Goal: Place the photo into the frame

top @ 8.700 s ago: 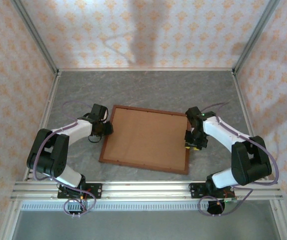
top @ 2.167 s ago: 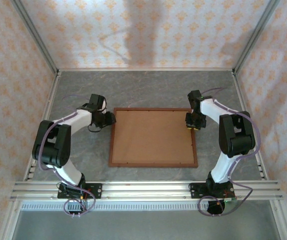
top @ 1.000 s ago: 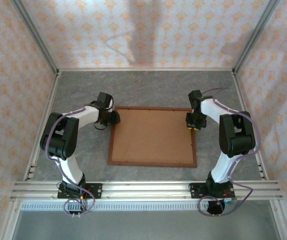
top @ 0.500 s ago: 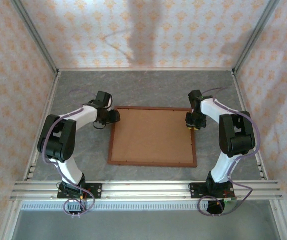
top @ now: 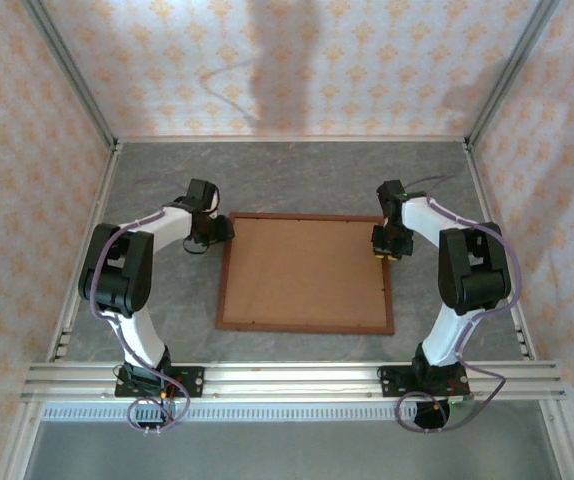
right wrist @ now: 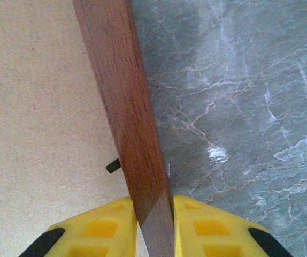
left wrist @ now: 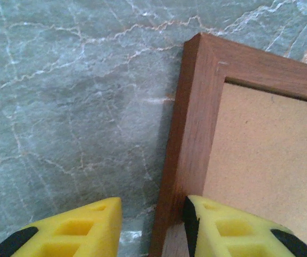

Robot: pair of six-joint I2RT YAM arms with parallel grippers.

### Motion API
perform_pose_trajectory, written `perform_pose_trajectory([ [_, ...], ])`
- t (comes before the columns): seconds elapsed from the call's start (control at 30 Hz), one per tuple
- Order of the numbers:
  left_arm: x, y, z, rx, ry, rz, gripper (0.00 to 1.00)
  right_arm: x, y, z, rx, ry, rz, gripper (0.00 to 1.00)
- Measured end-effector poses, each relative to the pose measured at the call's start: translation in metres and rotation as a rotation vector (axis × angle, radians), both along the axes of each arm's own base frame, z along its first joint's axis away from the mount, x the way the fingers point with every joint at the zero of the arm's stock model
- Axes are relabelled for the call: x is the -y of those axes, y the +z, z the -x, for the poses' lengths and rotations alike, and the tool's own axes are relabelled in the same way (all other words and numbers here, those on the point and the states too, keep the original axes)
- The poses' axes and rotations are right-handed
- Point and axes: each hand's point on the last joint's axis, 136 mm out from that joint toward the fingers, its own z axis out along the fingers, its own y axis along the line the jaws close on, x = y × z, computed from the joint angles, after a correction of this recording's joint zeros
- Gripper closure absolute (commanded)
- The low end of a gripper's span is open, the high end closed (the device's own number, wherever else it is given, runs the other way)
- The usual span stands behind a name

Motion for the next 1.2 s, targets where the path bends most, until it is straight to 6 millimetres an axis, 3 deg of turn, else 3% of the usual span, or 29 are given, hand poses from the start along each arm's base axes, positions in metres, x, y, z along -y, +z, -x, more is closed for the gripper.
perform_pose_trajectory([
  [1.2,0.0102,-0.0031,0.0009,0.069,-0.033,-0.079,0.61,0.0000,0.0000,0.0000,0.000,0.000,0.000,0.79],
])
